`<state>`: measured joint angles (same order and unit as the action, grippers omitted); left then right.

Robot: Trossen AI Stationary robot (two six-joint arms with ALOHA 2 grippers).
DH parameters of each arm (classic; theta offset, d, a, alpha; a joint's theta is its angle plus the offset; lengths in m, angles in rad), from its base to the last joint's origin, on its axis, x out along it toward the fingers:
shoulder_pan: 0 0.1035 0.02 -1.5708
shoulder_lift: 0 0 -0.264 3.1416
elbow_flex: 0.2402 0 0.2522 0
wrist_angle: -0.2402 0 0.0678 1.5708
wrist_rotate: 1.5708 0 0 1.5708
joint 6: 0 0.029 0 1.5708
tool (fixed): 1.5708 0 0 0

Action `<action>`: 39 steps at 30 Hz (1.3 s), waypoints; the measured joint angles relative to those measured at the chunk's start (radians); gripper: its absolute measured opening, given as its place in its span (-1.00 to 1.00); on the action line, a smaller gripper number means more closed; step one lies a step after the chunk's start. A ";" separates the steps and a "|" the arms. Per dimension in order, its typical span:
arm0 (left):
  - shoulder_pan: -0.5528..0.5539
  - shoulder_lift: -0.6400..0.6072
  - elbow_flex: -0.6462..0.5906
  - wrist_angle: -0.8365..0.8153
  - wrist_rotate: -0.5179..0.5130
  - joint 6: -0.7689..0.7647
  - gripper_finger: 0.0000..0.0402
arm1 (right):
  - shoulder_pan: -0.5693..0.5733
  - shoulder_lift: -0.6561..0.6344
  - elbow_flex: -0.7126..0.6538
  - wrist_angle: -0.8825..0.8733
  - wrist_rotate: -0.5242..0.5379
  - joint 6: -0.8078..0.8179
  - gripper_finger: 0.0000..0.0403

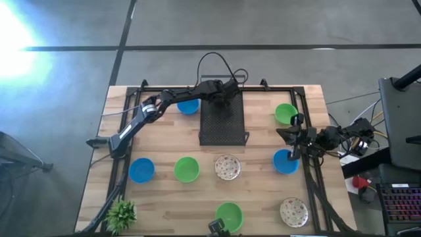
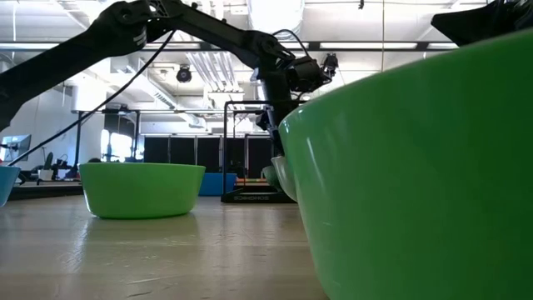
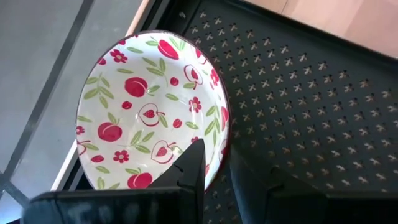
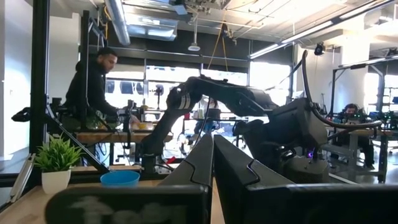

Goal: Pick & Place Mini bowls
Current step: Put the top white bowl on the shelf, then put the top green bowl on the shelf

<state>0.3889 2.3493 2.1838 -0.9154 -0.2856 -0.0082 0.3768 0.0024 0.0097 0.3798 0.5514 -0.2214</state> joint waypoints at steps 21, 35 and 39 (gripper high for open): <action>0.000 0.000 0.046 -0.031 0.060 0.000 -0.67 | 0.000 0.000 0.000 0.000 0.001 -0.023 -0.96; -0.021 -0.055 0.149 -0.162 0.031 -0.010 -0.67 | 0.000 0.000 0.000 0.028 0.099 -0.008 -0.96; -0.062 -0.120 0.125 -0.178 -0.062 -0.012 -0.67 | 0.000 0.000 0.025 0.028 0.205 0.063 -0.96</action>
<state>0.3266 2.2295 2.3084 -1.0929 -0.3475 -0.0206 0.3771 0.0025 0.0345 0.4081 0.7568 -0.1585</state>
